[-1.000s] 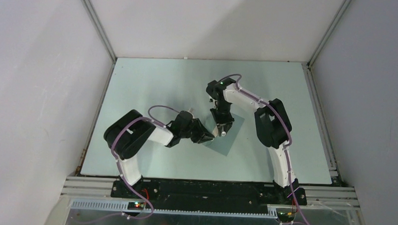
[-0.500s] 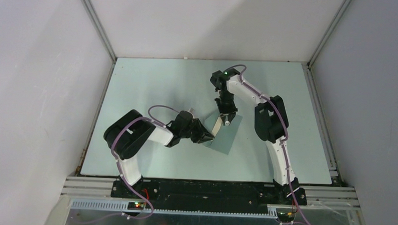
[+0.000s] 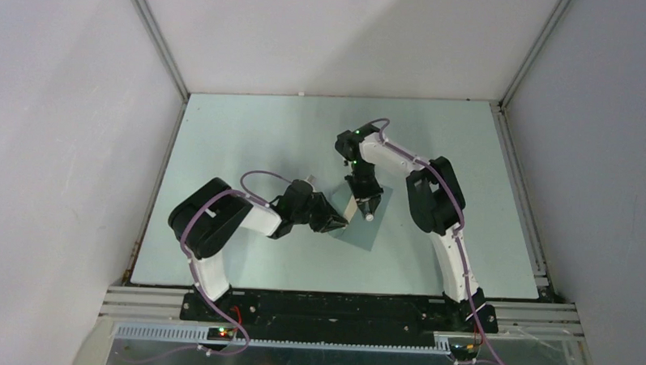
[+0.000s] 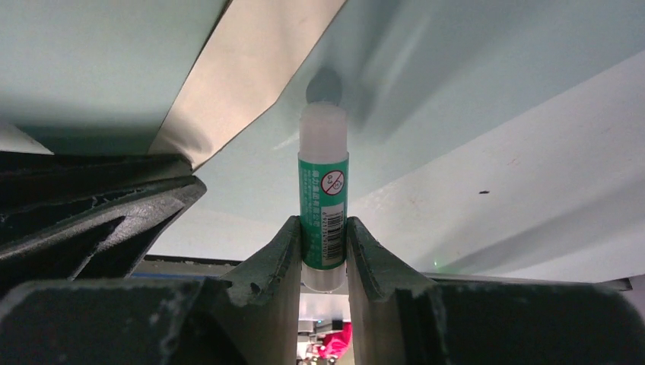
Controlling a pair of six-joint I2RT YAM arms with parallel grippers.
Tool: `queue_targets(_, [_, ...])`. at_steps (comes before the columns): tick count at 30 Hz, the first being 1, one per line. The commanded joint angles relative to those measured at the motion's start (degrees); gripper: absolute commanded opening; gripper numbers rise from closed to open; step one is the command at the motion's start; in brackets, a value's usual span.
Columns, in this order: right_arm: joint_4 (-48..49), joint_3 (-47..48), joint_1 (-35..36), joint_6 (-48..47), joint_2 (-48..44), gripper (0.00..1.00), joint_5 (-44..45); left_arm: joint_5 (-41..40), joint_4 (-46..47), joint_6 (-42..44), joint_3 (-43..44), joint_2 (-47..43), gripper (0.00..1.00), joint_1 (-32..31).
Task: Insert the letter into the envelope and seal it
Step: Paint the envelope at the center of the board.
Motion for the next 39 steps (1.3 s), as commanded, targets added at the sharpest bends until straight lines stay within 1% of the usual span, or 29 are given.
queue_targets(1, [0.5, -1.9, 2.1, -0.5, -4.7, 0.00, -2.1, -2.9, -5.3, 3.0, -1.4, 0.2, 0.24, 0.5])
queue_targets(6, [0.5, -2.3, 3.4, -0.3, -5.5, 0.00, -2.3, -2.6, -4.8, 2.9, -1.6, 0.3, 0.24, 0.6])
queue_targets(10, [0.6, -1.3, 2.9, 0.5, -6.5, 0.00, -2.5, -2.6, -4.7, 2.8, -1.8, 0.3, 0.24, 0.6])
queue_targets(12, [-0.2, -0.2, 2.6, 0.4, -6.2, 0.00, -2.5, -2.5, -4.5, 2.8, -1.8, 0.3, 0.24, 0.6])
queue_targets(15, [-3.6, 2.1, 2.0, -0.3, -5.8, 0.00, 0.5, -2.6, -4.4, 2.6, -2.1, 0.2, 0.24, 0.7])
queue_targets(19, [-4.6, 2.3, 1.1, -0.9, -6.9, 0.00, -0.5, -2.7, -3.9, 2.6, -2.5, -0.2, 0.24, 0.8])
queue_targets(21, [-3.0, 0.6, 0.5, -0.3, -8.6, 0.00, -4.1, -2.7, -3.9, 3.0, -2.6, -0.7, 0.24, 0.8])
queue_targets(22, [-1.1, -1.0, -0.2, 0.6, -9.4, 0.00, -7.6, -2.9, -4.0, 3.6, -2.6, -1.4, 0.24, 0.8])
queue_targets(25, [3.6, -4.8, -2.2, 3.8, -15.2, 0.00, -13.8, -3.6, -5.4, 5.4, -2.6, -4.5, 0.26, 0.8])
queue_targets(27, [7.5, -8.5, -4.1, 6.9, -19.5, 0.00, -17.9, -3.8, -7.5, 7.6, -2.0, -6.9, 0.27, 0.8])
queue_targets(30, [13.1, -15.6, -7.0, 12.1, -25.0, 0.00, -24.3, -3.9, -11.6, 13.6, -0.4, -10.4, 0.29, 0.8])
queue_targets(32, [15.5, -19.6, -8.4, 14.5, -28.7, 0.00, -28.2, -4.4, -14.6, 17.3, 0.7, -13.7, 0.33, 0.8])
queue_targets(35, [15.9, -22.7, -10.6, 16.6, -33.0, 0.00, -31.9, -5.0, -19.4, 22.1, 2.2, -19.8, 0.41, 0.8])
queue_targets(39, [18.8, -28.1, -13.2, 19.6, -37.7, 0.00, -42.1, -5.4, -25.0, 30.4, 3.8, -28.1, 0.48, 0.9])
